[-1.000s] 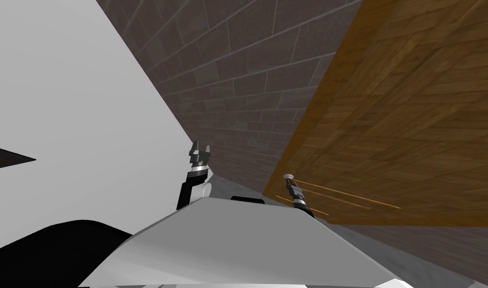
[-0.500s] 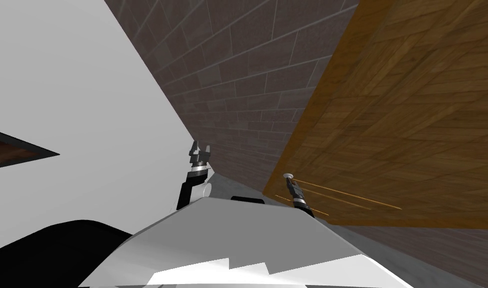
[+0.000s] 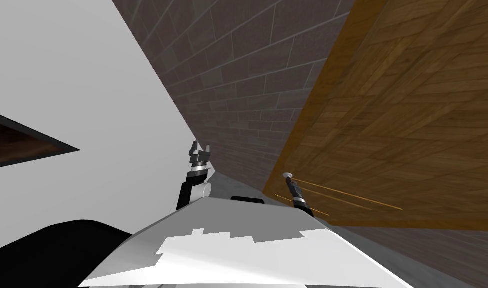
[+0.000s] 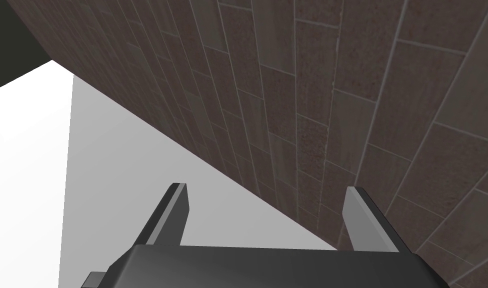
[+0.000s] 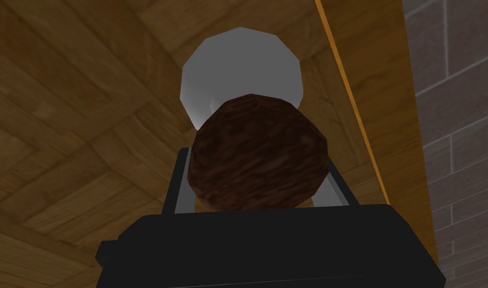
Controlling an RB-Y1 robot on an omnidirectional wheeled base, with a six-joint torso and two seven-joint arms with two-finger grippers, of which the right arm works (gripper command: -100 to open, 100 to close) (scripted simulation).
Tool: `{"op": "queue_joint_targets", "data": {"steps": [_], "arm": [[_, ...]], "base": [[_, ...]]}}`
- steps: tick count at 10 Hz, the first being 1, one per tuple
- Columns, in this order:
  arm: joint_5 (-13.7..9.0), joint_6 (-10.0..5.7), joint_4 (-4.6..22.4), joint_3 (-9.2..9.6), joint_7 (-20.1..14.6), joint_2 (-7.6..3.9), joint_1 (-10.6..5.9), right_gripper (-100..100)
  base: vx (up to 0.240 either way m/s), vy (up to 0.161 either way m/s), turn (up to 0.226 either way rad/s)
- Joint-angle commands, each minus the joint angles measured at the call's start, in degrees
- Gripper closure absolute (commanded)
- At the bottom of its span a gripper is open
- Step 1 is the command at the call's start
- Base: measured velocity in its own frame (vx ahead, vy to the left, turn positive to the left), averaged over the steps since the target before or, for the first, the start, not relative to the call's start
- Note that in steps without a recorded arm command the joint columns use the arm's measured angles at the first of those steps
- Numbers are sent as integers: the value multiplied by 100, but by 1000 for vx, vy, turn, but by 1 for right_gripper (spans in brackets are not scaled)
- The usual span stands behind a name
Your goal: Pull the door open
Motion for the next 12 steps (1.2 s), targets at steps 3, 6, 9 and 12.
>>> {"op": "queue_joint_targets", "data": {"steps": [3,6,9,12], "arm": [[-269,15,17,167,-544,-39,-24,100],[-543,29,51,318,-930,-98,-49,100],[-680,36,68,393,-1264,-128,-62,100],[-979,51,105,558,-1736,-191,-90,100]], "base": [[-37,-7,37],[-48,-19,53],[-44,-11,39],[-41,-14,48]]}}
